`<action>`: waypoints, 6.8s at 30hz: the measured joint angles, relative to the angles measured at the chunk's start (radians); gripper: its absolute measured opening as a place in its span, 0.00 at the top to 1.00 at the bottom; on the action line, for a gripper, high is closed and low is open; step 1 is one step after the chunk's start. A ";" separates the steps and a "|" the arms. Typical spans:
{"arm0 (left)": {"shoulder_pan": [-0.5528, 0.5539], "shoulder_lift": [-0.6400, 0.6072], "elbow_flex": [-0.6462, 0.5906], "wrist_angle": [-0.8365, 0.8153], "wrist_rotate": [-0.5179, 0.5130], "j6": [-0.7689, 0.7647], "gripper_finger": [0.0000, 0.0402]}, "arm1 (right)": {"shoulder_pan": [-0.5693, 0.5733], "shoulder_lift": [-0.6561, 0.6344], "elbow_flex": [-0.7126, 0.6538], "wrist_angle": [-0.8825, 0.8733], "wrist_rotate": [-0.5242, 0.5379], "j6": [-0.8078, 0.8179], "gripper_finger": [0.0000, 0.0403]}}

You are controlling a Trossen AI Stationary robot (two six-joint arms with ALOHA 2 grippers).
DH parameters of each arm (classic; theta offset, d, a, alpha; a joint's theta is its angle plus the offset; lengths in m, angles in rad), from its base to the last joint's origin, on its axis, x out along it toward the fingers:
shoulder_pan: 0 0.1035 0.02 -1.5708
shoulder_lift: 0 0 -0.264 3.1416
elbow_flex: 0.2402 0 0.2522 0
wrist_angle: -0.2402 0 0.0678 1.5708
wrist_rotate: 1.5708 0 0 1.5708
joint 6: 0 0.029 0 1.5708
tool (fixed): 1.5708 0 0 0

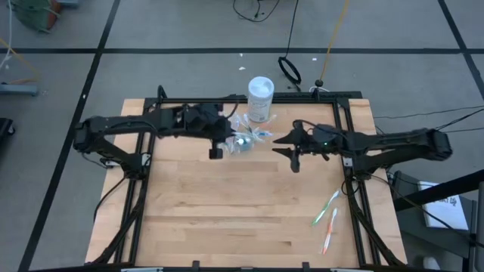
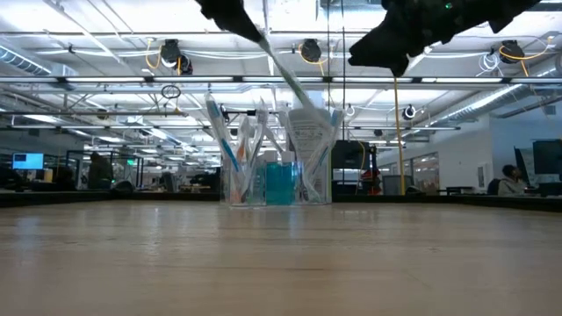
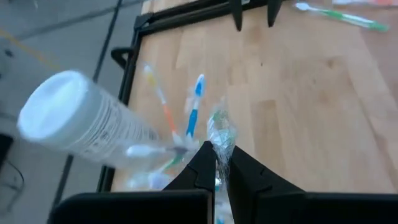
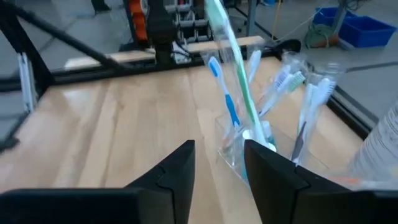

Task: Pick & Place toothbrushing station
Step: Put the green toothbrush into the transparent organizer

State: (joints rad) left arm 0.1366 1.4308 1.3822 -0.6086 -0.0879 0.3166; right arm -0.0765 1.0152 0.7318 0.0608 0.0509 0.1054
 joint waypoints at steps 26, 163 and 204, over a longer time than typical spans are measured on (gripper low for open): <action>0.148 0.363 0.138 -0.086 -0.072 0.030 0.89 | 0.000 -0.038 -0.086 0.115 0.000 -0.004 0.70; -0.055 0.120 -0.031 0.190 0.203 -0.656 0.47 | 0.375 0.107 -0.232 0.439 0.074 -1.821 0.97; -0.035 0.333 -0.296 1.066 0.379 -0.900 0.61 | 0.246 0.304 -0.181 0.624 0.052 -1.904 0.95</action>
State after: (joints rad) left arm 0.1015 1.7635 1.0863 0.4572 0.2915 -0.5838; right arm 0.1694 1.3190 0.5507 0.6849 0.1033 -1.7982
